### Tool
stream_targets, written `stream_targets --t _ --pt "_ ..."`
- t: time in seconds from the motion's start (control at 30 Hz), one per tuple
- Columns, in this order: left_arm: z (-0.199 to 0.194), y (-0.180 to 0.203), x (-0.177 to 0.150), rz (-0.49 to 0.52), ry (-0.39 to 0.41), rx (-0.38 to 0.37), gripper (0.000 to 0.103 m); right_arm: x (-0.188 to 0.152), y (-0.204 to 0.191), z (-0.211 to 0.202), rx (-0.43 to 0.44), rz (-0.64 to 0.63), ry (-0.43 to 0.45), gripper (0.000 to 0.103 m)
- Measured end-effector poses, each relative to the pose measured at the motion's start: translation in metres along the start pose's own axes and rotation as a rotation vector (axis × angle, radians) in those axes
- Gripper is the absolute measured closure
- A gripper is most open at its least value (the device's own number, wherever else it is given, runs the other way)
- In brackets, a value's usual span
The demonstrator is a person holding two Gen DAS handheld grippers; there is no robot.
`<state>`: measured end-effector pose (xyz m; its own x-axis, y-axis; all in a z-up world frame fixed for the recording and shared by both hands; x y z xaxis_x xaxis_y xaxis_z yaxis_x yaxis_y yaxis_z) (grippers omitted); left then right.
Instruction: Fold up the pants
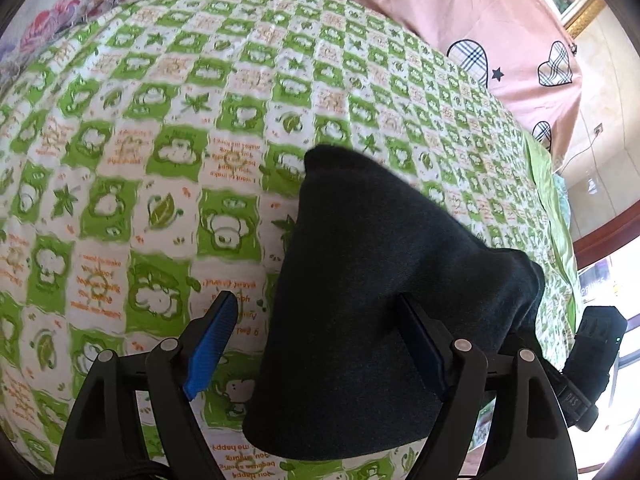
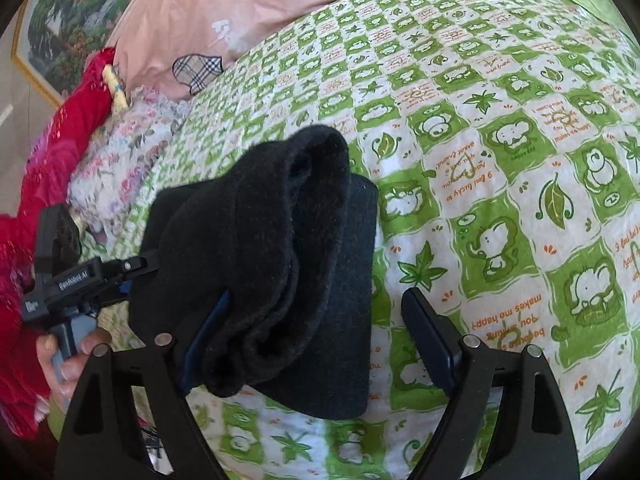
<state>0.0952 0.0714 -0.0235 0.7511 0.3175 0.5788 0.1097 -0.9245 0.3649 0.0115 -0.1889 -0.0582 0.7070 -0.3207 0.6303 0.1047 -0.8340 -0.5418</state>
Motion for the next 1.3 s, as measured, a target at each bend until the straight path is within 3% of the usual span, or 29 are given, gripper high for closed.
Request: stream_targets --t 0.13,0.27,0.47,0.77,0.87,1.0,1.13,1.17,1.27,1.3 --pt "0.001 0.002 0.015 -0.012 0.015 0.005 0.022 0.019 -0.006 -0.006 0.028 0.024 0.059 0.017" --pt "0.01 0.002 0.03 -0.04 0.03 0.04 0.022 0.031 -0.009 0.003 -0.006 0.02 0.085 0.017" --pt "0.029 -0.001 0.036 -0.037 0.011 0.103 0.022 0.014 0.001 0.017 -0.097 -0.058 0.052 0.018" --pt "0.016 -0.007 0.029 -0.038 0.001 0.06 0.022 0.006 0.01 0.01 -0.052 -0.042 0.053 0.019" --pt "0.005 -0.01 0.019 -0.031 -0.011 0.046 0.022 0.004 0.009 0.008 -0.03 -0.027 0.044 0.023" --pt "0.0 -0.009 -0.001 0.011 -0.032 0.047 0.021 -0.003 0.006 0.009 0.036 -0.001 0.012 0.035" --pt "0.006 -0.011 -0.012 0.03 -0.029 0.07 0.022 -0.008 0.014 0.013 0.091 0.066 -0.001 0.036" --pt "0.007 -0.011 -0.012 0.021 -0.03 0.06 0.028 -0.009 0.016 0.013 0.103 0.08 -0.002 0.037" --pt "0.006 -0.006 -0.012 0.017 -0.038 -0.01 0.059 -0.009 0.012 0.011 0.114 0.071 0.0 0.04" --pt "0.005 -0.003 -0.011 0.028 -0.033 -0.004 0.06 -0.008 0.012 0.011 0.121 0.074 0.004 0.042"
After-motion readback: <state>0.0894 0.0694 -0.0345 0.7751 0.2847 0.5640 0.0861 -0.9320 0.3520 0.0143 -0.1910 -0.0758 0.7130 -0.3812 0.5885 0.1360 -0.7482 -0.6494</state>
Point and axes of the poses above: each gripper's, at about its wrist camera, not at the fingertips, and z roughly the way its jaws point, y to its right, x to its top, the point moved 1 cm from there along z, roughly the way its jaws point, and after that the axes turned 11 degrees about y, right-handed, at the moved point
